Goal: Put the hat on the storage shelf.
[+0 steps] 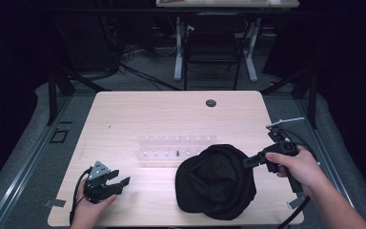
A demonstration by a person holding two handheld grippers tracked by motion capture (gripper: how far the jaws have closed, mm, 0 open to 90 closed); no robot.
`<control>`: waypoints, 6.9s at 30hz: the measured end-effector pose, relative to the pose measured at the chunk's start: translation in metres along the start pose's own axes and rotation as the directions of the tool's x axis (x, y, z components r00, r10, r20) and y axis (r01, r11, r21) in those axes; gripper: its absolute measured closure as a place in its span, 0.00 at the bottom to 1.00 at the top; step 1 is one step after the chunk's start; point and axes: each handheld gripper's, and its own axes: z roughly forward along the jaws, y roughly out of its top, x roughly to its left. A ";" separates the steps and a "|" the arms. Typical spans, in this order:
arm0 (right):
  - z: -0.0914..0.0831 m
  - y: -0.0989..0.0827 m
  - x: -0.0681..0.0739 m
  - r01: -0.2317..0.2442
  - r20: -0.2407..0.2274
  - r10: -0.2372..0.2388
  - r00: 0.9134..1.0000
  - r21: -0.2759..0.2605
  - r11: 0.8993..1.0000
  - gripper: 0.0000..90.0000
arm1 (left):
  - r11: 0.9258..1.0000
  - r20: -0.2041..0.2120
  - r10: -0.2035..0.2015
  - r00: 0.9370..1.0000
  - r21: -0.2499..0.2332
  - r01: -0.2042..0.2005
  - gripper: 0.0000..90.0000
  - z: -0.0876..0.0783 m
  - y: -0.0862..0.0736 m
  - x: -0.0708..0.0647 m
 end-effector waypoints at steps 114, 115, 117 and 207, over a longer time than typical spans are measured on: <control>-0.007 0.089 0.109 0.110 -0.209 -0.160 0.965 -0.233 0.966 0.94 | 1.000 0.031 -0.008 0.999 -0.003 0.008 0.48 0.000 0.000 0.001; -0.006 0.091 0.109 0.110 -0.206 -0.160 0.965 -0.232 0.966 0.94 | 1.000 0.031 -0.006 1.000 -0.003 0.006 0.48 0.000 0.001 0.001; -0.002 0.094 0.108 0.101 -0.208 -0.151 0.966 -0.234 0.967 0.94 | 1.000 0.031 -0.005 0.999 -0.003 0.006 0.48 0.000 0.001 0.001; 0.029 0.118 0.139 0.090 -0.277 -0.178 0.944 -0.302 0.949 0.80 | 0.927 0.099 0.322 0.941 -0.233 -0.293 0.95 0.033 0.105 -0.101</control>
